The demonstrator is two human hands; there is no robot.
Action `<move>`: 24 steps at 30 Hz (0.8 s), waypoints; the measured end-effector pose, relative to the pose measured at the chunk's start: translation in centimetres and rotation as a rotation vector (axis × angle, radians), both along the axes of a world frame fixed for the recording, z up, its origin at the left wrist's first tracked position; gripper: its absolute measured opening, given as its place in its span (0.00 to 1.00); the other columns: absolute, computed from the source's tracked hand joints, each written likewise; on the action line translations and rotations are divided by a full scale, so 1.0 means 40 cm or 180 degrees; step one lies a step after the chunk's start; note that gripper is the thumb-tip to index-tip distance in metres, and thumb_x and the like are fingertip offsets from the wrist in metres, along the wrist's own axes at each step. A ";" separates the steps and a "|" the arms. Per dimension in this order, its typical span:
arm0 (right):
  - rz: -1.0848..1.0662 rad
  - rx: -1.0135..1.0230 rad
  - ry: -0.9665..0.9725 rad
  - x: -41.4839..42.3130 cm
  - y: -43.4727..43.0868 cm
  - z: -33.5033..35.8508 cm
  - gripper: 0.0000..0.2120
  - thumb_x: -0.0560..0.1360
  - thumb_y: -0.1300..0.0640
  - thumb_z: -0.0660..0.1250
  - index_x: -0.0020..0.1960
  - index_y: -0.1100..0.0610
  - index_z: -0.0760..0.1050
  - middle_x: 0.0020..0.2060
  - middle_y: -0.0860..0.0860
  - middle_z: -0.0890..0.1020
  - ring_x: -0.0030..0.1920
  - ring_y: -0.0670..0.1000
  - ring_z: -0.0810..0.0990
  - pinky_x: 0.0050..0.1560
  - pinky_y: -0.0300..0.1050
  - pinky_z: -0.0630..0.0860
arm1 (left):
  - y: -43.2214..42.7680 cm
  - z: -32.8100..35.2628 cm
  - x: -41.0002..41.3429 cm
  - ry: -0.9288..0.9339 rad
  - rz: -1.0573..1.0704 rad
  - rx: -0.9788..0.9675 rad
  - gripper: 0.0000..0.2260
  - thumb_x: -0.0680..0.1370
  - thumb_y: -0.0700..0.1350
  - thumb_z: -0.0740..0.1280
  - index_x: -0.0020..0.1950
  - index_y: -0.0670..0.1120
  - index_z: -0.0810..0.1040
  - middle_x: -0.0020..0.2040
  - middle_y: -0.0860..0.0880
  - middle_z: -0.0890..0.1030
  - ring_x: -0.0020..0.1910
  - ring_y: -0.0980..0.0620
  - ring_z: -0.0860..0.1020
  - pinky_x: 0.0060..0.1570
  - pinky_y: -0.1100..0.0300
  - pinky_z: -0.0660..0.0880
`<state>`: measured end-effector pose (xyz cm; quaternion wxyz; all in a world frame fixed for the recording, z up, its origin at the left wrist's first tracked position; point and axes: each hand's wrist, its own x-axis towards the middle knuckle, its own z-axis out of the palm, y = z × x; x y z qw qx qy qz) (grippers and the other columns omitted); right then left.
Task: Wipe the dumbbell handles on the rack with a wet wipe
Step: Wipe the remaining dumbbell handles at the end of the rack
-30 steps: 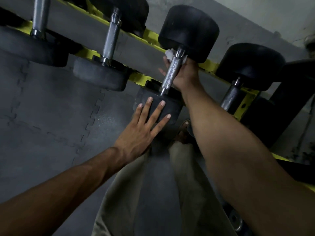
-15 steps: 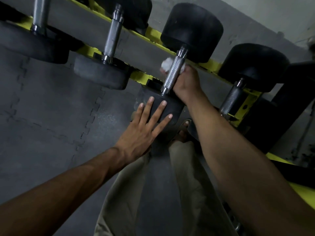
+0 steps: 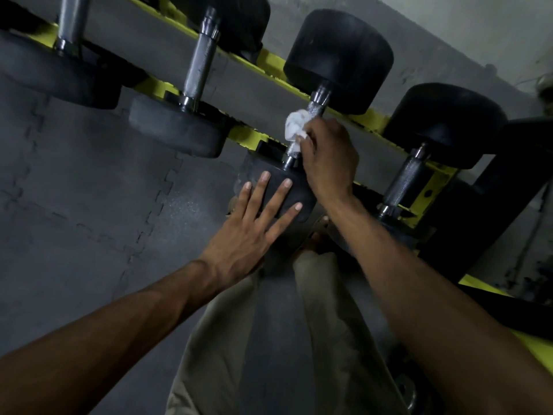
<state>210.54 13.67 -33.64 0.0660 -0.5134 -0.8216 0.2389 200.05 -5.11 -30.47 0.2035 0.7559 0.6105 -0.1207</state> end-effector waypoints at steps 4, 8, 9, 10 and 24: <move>0.0845 0.0842 -0.0450 -0.008 0.110 -0.016 0.09 0.81 0.51 0.63 0.57 0.52 0.78 0.56 0.52 0.78 0.48 0.57 0.82 0.35 0.45 0.65 | 0.001 0.005 0.001 0.0062 0.0028 -0.0060 0.42 0.81 0.42 0.63 0.85 0.47 0.36 0.82 0.34 0.32 0.80 0.25 0.37 0.79 0.30 0.51; 0.1782 0.0687 -0.0752 0.013 0.099 0.010 0.09 0.79 0.55 0.61 0.57 0.54 0.76 0.59 0.53 0.76 0.46 0.59 0.81 0.35 0.48 0.70 | 0.008 0.017 0.008 0.0194 0.0012 -0.0164 0.43 0.81 0.45 0.62 0.85 0.47 0.33 0.81 0.33 0.29 0.79 0.24 0.34 0.79 0.30 0.50; 0.2164 0.0586 -0.0772 0.017 0.090 0.016 0.09 0.79 0.54 0.61 0.55 0.54 0.76 0.57 0.52 0.77 0.45 0.58 0.81 0.34 0.48 0.73 | 0.010 0.022 0.010 0.0195 0.0020 -0.0172 0.42 0.81 0.45 0.61 0.85 0.47 0.34 0.81 0.33 0.29 0.79 0.24 0.34 0.79 0.30 0.51; 0.2522 0.0551 -0.0837 0.018 0.090 0.022 0.07 0.78 0.54 0.61 0.53 0.53 0.76 0.54 0.52 0.77 0.42 0.58 0.81 0.33 0.48 0.74 | 0.010 0.024 0.011 0.0200 0.0018 -0.0184 0.42 0.81 0.45 0.60 0.85 0.47 0.34 0.80 0.33 0.29 0.79 0.24 0.34 0.78 0.30 0.51; 0.2725 0.0275 -0.2417 -0.128 0.184 0.077 0.12 0.82 0.57 0.61 0.58 0.61 0.79 0.55 0.60 0.83 0.56 0.61 0.82 0.49 0.51 0.75 | 0.014 0.026 0.029 0.0497 0.0030 -0.0241 0.45 0.83 0.54 0.62 0.83 0.46 0.29 0.79 0.31 0.27 0.79 0.23 0.35 0.79 0.31 0.51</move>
